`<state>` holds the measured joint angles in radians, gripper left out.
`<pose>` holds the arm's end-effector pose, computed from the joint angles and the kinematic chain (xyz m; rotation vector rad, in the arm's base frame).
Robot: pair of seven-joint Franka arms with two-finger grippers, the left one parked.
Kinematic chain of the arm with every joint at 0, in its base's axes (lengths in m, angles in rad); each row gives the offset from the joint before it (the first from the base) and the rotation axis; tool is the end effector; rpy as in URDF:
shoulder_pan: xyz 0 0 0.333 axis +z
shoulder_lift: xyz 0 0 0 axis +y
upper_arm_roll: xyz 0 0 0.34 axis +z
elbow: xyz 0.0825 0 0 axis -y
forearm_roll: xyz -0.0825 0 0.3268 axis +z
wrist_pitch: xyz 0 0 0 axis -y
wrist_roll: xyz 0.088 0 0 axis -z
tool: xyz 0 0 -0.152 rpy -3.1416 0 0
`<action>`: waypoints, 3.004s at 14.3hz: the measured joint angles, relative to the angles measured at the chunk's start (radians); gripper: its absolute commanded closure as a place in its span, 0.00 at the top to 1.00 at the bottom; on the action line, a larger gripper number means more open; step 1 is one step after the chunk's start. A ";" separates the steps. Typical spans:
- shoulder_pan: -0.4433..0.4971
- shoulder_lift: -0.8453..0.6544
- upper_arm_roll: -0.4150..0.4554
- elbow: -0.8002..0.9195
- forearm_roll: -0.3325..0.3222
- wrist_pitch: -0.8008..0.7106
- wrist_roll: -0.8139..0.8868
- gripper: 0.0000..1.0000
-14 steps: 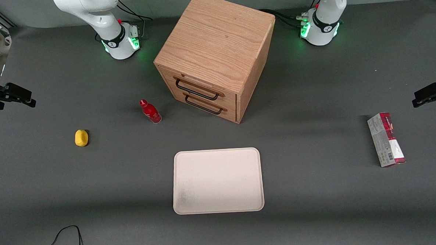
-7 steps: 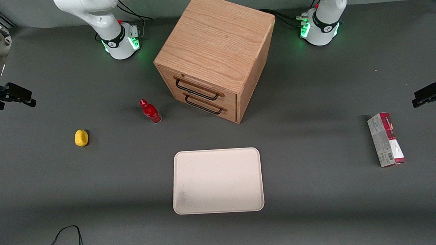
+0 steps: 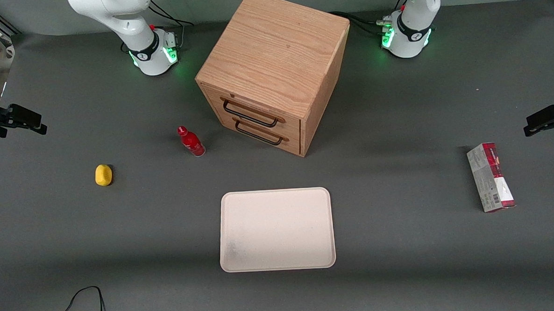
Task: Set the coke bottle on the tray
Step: 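Move the right gripper toward the red Coca-Cola bottle beside the cabinet, then lower the open right gripper over the bottle's cap end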
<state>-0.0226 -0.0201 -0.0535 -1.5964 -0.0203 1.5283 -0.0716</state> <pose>0.4819 -0.0402 0.5993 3.1250 -0.0076 -0.0771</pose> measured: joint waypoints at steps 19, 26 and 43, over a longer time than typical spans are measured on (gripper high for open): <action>0.335 -0.111 0.019 -0.205 0.076 0.083 0.439 1.00; 0.474 -0.235 0.021 -0.393 0.076 0.159 0.490 1.00; 0.499 -0.135 -0.019 -0.694 0.073 0.551 0.478 1.00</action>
<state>0.4761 -0.1550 -0.0730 -2.2902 0.0530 2.0791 0.4068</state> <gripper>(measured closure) 0.000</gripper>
